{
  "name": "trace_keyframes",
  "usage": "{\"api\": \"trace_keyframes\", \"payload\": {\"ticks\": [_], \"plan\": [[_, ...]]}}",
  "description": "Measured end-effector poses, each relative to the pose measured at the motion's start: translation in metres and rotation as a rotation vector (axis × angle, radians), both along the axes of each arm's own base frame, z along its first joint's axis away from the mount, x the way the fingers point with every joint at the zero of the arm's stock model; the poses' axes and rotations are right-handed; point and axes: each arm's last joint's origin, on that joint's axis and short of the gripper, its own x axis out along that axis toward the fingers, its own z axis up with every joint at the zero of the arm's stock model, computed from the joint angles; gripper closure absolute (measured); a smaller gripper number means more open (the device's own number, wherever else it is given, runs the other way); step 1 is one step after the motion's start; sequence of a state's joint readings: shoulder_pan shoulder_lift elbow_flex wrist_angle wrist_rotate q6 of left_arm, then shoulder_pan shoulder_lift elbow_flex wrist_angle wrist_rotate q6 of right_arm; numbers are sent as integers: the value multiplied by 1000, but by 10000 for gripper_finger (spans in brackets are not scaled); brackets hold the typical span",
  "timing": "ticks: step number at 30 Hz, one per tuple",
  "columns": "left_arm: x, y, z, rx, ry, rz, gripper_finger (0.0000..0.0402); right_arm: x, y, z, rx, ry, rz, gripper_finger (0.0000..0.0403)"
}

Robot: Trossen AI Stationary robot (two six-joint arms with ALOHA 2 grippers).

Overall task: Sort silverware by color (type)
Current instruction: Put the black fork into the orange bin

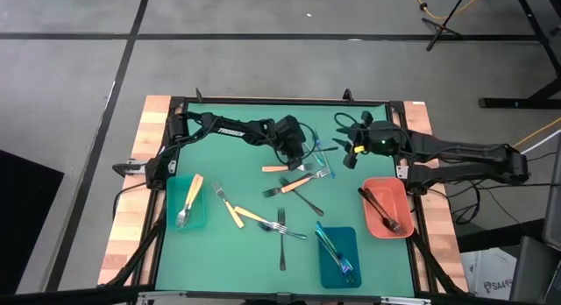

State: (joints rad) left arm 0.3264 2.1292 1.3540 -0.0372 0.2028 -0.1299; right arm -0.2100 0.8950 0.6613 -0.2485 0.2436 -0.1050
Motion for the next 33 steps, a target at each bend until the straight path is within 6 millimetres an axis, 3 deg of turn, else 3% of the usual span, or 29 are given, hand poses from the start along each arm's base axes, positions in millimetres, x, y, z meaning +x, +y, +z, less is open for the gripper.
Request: {"api": "trace_keyframes", "payload": {"ticks": [8, 21, 27, 33], "plan": [[14, 8, 25, 4, -112, -22, 398, -2, 0, -3, 37, 16, -30, 265], [44, 18, 98, 82, -331, -27, 398, -9, 2, -14, 240, 54, -134, 265], [49, 15, 115, 63, -384, -14, 398, -15, 4, -8, 255, 15, -139, 265], [52, 8, 117, 52, -404, -36, 398, -40, 8, 3, 258, -31, -161, 265]]}}
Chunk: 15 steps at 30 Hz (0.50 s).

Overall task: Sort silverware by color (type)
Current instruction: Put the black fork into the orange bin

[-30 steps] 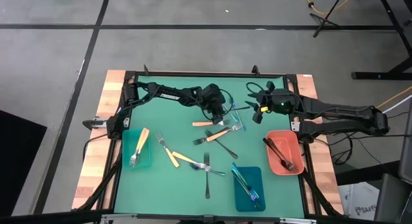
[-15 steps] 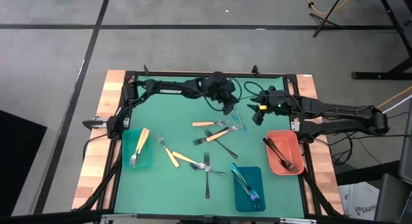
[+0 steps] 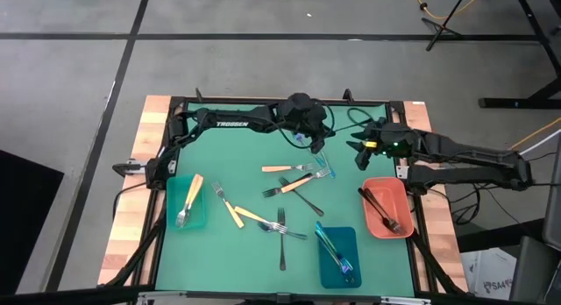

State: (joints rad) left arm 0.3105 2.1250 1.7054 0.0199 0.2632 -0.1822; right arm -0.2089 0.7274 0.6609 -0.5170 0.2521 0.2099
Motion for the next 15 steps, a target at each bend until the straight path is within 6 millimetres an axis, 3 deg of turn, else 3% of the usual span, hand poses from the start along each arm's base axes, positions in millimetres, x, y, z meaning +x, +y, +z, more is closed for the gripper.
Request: {"api": "trace_keyframes", "payload": {"ticks": [6, 15], "plan": [[8, -13, 11, -19, -122, -27, 398, -28, 6, 14, -32, -104, -2, 265], [20, -50, 32, 39, -337, -111, 398, -53, 17, 32, -40, -304, 201, 265]]}}
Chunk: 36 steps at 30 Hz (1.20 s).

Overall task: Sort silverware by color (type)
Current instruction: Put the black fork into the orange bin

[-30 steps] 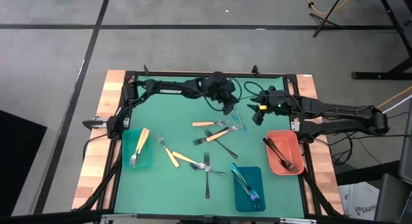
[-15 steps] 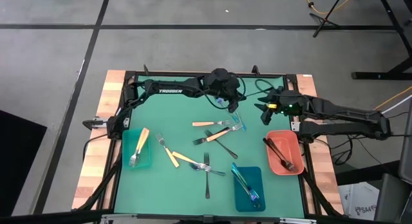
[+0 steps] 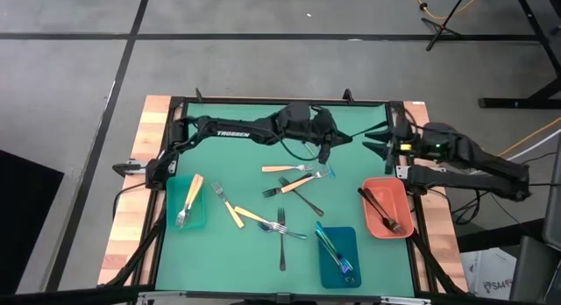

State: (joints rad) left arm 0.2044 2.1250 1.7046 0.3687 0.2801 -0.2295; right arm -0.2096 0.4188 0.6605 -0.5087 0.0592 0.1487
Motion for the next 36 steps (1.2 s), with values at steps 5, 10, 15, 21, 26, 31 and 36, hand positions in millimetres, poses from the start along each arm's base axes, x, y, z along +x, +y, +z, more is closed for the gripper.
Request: {"api": "trace_keyframes", "payload": {"ticks": [5, 10, 15, 21, 26, 31, 36], "plan": [[3, -18, 9, 49, -97, -37, 398, -1, 5, 8, -74, -71, 164, 265], [6, -40, 12, 154, -141, -68, 398, 2, 6, 15, -117, -146, 230, 265], [7, -53, 12, 180, -145, -68, 398, 5, 7, 19, -131, -188, 308, 265], [8, -59, 13, 225, -156, -55, 398, 5, 11, 21, -118, -217, 443, 265], [8, -61, 14, 228, -166, -59, 398, 5, 12, 21, -116, -218, 455, 265], [8, -60, 13, 227, -163, -39, 398, 9, 11, 21, -129, -213, 456, 265], [8, -60, 13, 231, -158, -15, 398, 18, 9, 23, -135, -226, 457, 265]]}}
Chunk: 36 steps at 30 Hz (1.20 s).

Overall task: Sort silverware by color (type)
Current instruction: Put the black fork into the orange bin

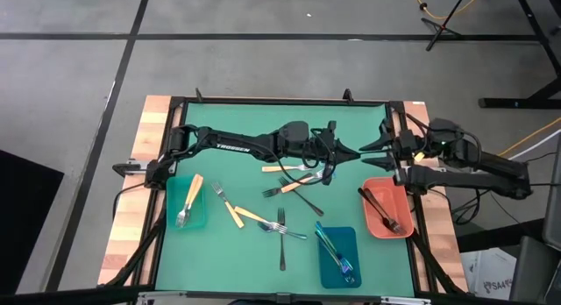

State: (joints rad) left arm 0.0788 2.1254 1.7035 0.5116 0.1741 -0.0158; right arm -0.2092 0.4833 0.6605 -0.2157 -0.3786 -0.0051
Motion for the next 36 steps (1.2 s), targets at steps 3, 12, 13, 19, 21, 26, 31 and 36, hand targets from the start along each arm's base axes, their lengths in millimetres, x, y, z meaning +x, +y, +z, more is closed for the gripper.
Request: {"api": "trace_keyframes", "payload": {"ticks": [3, 12, 13, 19, 21, 26, 31, 36], "plan": [[0, 0, 0, 0, 5, 0, 398, 5, -1, 0, -1, -5, 0, 265], [0, 0, -1, 0, 6, 0, 398, 11, -2, -1, 9, 12, 0, 265], [0, 0, -1, 0, 6, 1, 398, 11, -2, -1, 10, 12, 0, 265], [0, 0, -1, 0, 6, 1, 398, 11, -2, -1, 9, 11, -1, 265], [0, 0, -1, 0, 6, 1, 398, 11, -2, -1, 8, 11, -2, 268], [0, 0, -1, -1, 6, 15, 398, 11, -2, -1, 8, 11, -2, 310], [0, 1, -1, -4, 6, 41, 398, 11, -3, -1, 5, 10, -11, 374], [0, 3, -1, -13, 5, 92, 396, 12, -5, -1, 24, 11, -85, 393]]}}
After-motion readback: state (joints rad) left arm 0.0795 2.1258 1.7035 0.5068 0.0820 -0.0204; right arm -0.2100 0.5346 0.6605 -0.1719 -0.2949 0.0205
